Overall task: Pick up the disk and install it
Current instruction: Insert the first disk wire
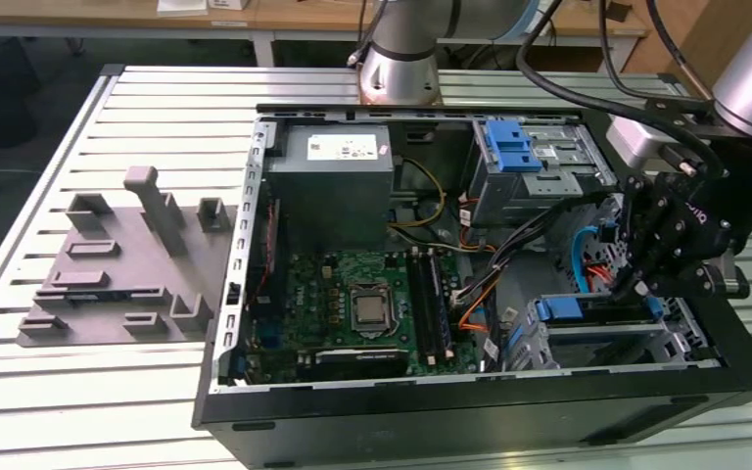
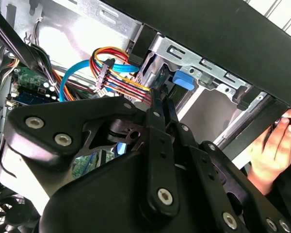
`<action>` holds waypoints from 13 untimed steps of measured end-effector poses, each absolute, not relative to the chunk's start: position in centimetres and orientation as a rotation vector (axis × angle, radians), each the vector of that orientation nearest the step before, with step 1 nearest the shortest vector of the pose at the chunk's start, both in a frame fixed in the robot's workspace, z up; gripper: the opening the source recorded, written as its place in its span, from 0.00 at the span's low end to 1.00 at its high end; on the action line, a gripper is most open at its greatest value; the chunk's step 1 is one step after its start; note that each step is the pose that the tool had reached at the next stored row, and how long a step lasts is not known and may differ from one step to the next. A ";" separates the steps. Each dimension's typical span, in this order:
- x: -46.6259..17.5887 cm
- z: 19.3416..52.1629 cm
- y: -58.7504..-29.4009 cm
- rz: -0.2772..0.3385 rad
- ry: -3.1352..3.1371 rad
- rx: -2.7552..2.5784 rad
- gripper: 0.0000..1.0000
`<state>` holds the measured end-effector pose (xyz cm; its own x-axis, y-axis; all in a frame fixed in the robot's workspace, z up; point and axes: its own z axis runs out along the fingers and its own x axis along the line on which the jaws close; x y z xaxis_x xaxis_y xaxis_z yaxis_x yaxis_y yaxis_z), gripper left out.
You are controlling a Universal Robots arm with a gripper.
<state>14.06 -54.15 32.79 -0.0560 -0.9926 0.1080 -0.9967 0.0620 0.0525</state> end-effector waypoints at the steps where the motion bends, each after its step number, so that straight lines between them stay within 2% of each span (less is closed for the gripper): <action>1: 14.1 32.8 -54.1 0.055 -2.202 2.076 0.16; 4: 14.1 32.8 -54.1 0.054 -2.202 2.076 0.18; 5: 14.1 32.8 -54.1 0.054 -2.202 2.076 0.24; 13: 14.1 34.0 -54.1 0.054 -2.202 2.076 0.24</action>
<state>14.06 -54.15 33.98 -0.0560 -0.9926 0.1079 -0.9967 0.0620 0.0525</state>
